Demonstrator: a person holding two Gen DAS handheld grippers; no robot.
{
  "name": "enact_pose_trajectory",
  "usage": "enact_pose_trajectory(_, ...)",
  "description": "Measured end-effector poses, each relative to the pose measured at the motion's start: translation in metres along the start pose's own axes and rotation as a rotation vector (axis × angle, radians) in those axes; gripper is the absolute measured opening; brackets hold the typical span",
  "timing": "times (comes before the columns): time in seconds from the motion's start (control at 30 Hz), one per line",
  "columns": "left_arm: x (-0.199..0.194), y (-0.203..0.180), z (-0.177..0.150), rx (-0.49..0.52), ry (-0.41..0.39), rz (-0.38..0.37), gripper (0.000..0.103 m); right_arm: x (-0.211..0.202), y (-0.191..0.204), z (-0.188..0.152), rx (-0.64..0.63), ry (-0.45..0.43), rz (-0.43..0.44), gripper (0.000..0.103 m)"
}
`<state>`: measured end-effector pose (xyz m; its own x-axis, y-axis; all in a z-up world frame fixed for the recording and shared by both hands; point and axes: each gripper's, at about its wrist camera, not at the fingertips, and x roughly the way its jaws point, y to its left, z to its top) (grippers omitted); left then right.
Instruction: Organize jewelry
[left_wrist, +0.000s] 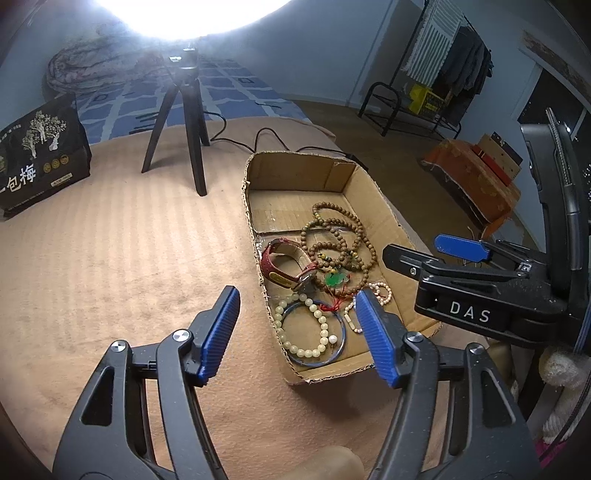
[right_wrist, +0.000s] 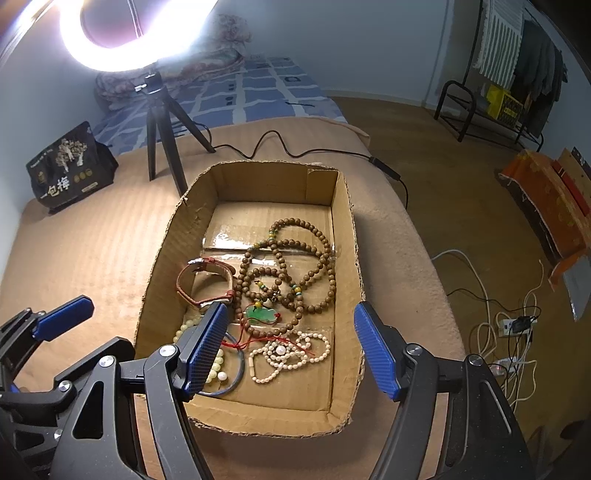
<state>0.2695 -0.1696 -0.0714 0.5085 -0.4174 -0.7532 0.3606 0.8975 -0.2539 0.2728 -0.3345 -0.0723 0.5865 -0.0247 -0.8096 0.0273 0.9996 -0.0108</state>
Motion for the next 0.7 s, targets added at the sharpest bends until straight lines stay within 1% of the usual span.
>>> enact_pose_trajectory(0.2,-0.009,-0.003,-0.001,0.012,-0.021,0.013,0.068,-0.009,0.000,-0.001,0.006,-0.013,-0.009,0.071)
enact_pose_trajectory(0.4,-0.031,-0.007,-0.004,0.018,-0.066,0.025,0.068,-0.026,0.002,-0.005,0.012,-0.037,-0.001,0.071)
enact_pose_trajectory(0.7,-0.070,-0.013,-0.016,0.073,-0.126,0.063,0.068,-0.069,0.014,-0.016,-0.014,-0.128,-0.030,0.071)
